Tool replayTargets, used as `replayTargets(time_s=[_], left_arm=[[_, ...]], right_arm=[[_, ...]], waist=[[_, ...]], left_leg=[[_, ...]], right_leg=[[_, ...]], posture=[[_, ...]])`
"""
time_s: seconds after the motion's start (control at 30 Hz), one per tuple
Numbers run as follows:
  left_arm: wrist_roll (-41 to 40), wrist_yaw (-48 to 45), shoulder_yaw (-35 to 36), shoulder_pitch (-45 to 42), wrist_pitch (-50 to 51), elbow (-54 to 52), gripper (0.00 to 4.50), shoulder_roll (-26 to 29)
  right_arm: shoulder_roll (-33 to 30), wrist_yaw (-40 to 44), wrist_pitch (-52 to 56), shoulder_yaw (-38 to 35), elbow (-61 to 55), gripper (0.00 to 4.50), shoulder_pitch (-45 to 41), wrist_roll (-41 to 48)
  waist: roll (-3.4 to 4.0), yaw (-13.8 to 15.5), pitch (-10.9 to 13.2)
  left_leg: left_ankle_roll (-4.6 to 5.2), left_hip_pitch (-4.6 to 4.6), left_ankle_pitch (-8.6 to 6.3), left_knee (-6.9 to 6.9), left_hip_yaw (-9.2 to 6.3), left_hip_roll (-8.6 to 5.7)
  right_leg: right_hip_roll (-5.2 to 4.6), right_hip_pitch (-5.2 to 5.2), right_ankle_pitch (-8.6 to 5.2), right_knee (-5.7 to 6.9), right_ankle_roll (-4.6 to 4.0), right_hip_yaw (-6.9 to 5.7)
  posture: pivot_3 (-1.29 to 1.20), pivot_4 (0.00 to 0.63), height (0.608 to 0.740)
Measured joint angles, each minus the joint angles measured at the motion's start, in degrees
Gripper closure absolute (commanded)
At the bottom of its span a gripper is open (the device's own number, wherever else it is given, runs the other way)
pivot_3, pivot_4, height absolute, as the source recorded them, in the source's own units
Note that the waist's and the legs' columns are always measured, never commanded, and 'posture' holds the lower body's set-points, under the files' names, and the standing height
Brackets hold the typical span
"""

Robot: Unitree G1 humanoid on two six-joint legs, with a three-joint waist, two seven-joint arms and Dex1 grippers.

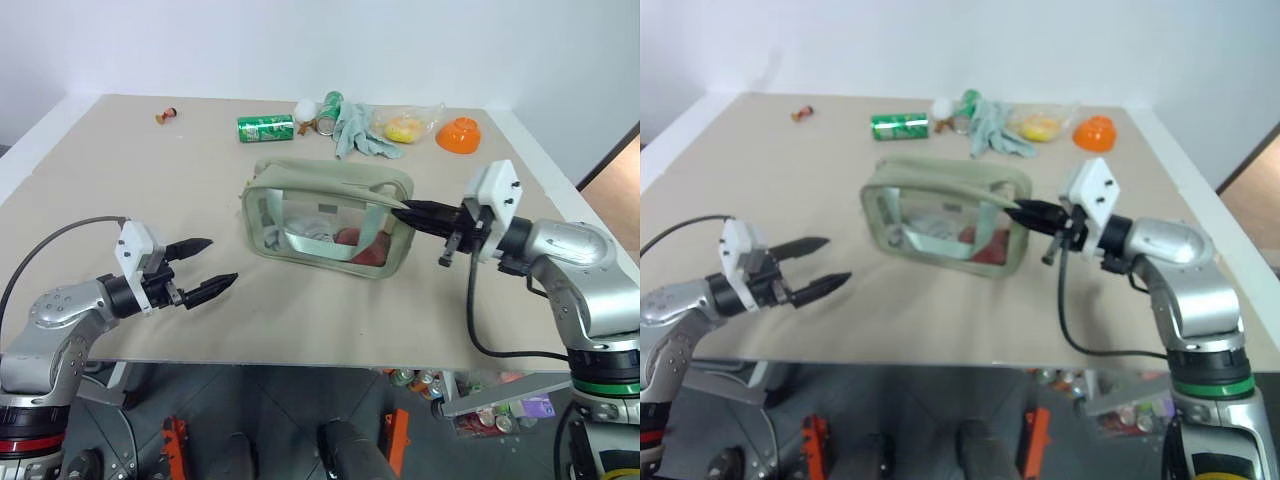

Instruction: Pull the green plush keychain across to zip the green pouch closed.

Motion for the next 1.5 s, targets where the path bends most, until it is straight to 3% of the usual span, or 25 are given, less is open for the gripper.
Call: replayTargets(time_s=[0.3, 0.33, 0.4, 0.7, 0.9, 0.97, 1.33, 1.5], left_arm=[[0.3, -0.34, -0.29, -1.23, 0.01, 0.23, 0.0, 0.03], [0.3, -0.22, -0.29, -1.44, 0.02, 0.38, 0.0, 0.03], [0.3, 0.18, -0.28, -2.29, 0.04, 0.7, 0.0, 0.03], [0.34, 2.0, -0.31, -6.16, 0.07, 3.55, 0.0, -0.9], [1.14, 2.11, -1.0, -8.42, -0.12, 5.39, 0.0, -1.78], [1.48, 2.06, -1.21, -8.78, -0.18, 5.63, 0.0, -1.88], [3.03, 2.23, -1.37, -8.89, -1.51, 7.34, 0.0, -1.89], [3.1, 2.51, -1.33, -9.51, -2.32, 7.65, 0.0, -1.9]], right_arm=[[-0.14, 2.46, -4.8, -0.27, 5.13, 4.46, 1.21, -0.43], [-0.13, 2.45, -4.85, -0.26, 5.28, 3.75, 1.21, -0.46], [-0.13, 2.45, -4.78, -0.15, 5.85, 2.98, 1.21, -0.69], [0.01, -0.36, -4.52, -0.29, 3.91, 0.05, 3.91, -1.54], [0.54, -3.18, -2.57, -0.36, 0.26, 0.05, 4.9, -0.87], [1.2, -3.9, -2.0, -0.35, -0.45, 0.56, 4.89, -0.43], [2.22, -2.65, -1.51, -0.3, -0.56, 4.4, 4.88, 0.59], [1.92, 2.37, -5.82, -0.1, 1.7, 4.49, 4.83, 0.42]], waist=[[0.03, 0.06, 0.02], [0.03, 0.07, 0.02], [0.03, 0.12, 0.02], [0.04, 0.31, 0.03], [0.05, 0.28, 0.02], [0.05, 0.28, 0.02], [0.05, 0.3, 0.02], [0.05, 0.3, 0.02]], left_leg=[[0.01, 0.01, 0.01, 0.05, -0.01, 0.0], [0.01, 0.01, 0.01, 0.05, -0.01, -0.01], [0.01, 0.01, 0.01, 0.07, -0.02, -0.01], [0.01, 0.01, 0.01, 0.07, -0.06, -0.01], [0.0, 0.02, 0.01, 0.08, -0.07, -0.02], [0.0, 0.02, 0.01, 0.08, -0.08, -0.01], [0.0, 0.02, 0.01, 0.08, -0.09, -0.02], [0.0, 0.02, 0.01, 0.1, -0.09, -0.02]], right_leg=[[0.0, 0.03, 0.02, 0.01, 0.0, 0.0], [0.0, 0.04, 0.02, 0.01, 0.0, 0.0], [0.0, 0.05, 0.03, 0.01, 0.01, 0.0], [0.01, 0.06, 0.03, 0.02, 0.02, -0.02], [0.03, 0.06, 0.05, 0.02, 0.02, -0.02], [0.03, 0.07, 0.05, 0.03, 0.02, -0.02], [0.03, 0.08, 0.05, 0.03, 0.02, -0.02], [0.02, 0.09, 0.05, 0.03, 0.03, -0.02]], posture=[[0.0, 0.15, 0.74], [0.0, 0.15, 0.74], [0.0, 0.15, 0.74], [0.0, 0.15, 0.74], [0.0, 0.15, 0.74], [0.0, 0.15, 0.74], [0.0, 0.15, 0.74], [0.0, 0.15, 0.74]])
